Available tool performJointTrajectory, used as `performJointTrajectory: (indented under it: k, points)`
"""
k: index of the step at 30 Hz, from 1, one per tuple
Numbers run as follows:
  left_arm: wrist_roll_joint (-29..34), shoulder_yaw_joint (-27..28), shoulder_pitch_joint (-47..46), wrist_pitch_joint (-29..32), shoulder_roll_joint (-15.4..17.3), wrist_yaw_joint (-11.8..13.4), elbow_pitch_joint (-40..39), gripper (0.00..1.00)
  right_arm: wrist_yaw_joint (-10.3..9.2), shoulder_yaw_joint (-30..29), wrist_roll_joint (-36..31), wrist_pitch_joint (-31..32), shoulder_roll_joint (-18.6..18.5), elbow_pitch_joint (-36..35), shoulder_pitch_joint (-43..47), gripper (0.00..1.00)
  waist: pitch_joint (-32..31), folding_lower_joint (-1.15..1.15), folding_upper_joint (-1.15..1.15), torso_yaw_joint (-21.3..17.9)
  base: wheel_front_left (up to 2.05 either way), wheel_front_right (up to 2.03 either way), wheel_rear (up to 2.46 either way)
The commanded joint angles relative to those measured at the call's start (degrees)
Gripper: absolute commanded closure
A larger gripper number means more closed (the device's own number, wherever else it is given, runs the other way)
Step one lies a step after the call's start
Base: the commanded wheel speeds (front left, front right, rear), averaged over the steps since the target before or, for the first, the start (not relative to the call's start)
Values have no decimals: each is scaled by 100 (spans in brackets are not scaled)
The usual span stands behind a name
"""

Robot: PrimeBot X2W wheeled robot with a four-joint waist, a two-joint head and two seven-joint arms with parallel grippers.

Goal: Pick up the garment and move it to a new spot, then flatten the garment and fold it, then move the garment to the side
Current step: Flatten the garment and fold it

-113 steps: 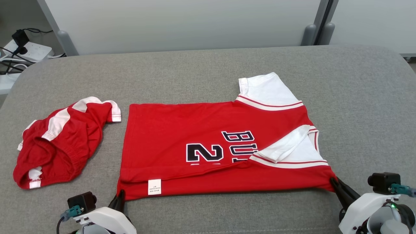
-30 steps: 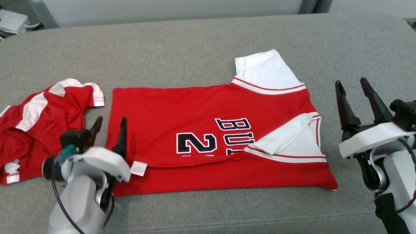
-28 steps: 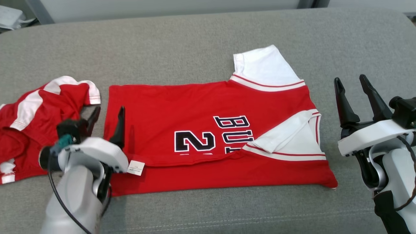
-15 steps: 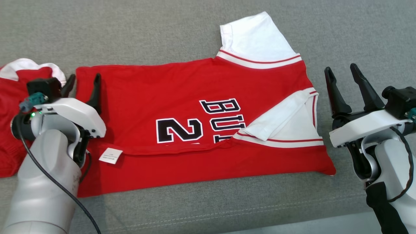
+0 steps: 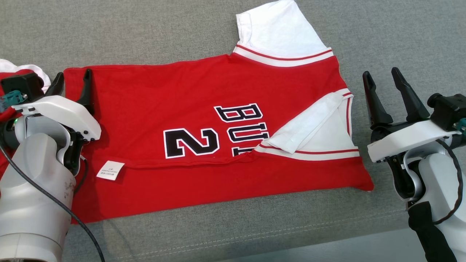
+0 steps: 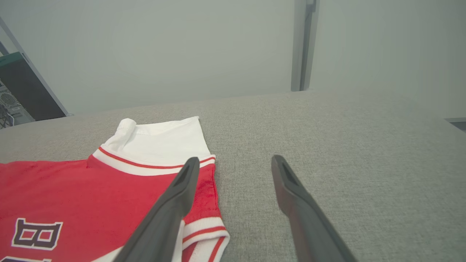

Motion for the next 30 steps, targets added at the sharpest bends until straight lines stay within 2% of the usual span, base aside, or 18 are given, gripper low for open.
performJointTrajectory:
  k: [1, 10, 11, 12, 13, 15, 17, 25, 30]
  points:
    - [-69, 77, -151, -64, 299, -40, -47, 0, -16, 99, 66, -77, 16, -105, 14, 0, 4, 0, 0, 0, 0, 0, 0]
    - [-338, -150, -291, -62, 384, -40, 93, 0, -16, 174, 122, -77, 31, -70, -14, 0, 71, 0, 0, -38, 0, 0, 0]
    - [-394, -183, -297, -38, 385, -40, 88, 2, -16, 172, 123, -77, 28, -70, -16, 0, 76, 0, 0, -42, 0, 0, 0]
    - [-426, -237, -299, -12, 397, -40, 81, 16, -16, 170, 124, -77, 28, -67, -17, 0, 76, 0, 0, -46, 0, 0, 0]
    - [-463, -285, -295, -1, 406, -40, 73, 50, -16, 166, 128, -77, 29, -62, -17, 0, 76, 0, 0, -49, 0, 0, 0]
    - [-540, -364, -272, -5, 416, -40, 59, 68, -16, 160, 135, -77, 31, -51, -18, 0, 68, 0, 0, -52, 0, 0, 0]
    - [-693, -496, -236, 7, 412, -40, 6, 100, -16, 152, 141, -77, 29, -46, -26, 0, 60, 0, 0, -47, 0, 0, 0]
    - [-906, -793, -196, -169, 400, -40, -229, 100, -16, 149, 153, -77, -46, 1, -116, 0, 59, 0, 0, 56, 0, 0, 0]
    - [-933, -1018, -169, -306, 296, -40, -517, 100, -16, 217, 230, -39, -288, 250, -507, 0, 148, 0, 0, 231, 0, 0, 0]
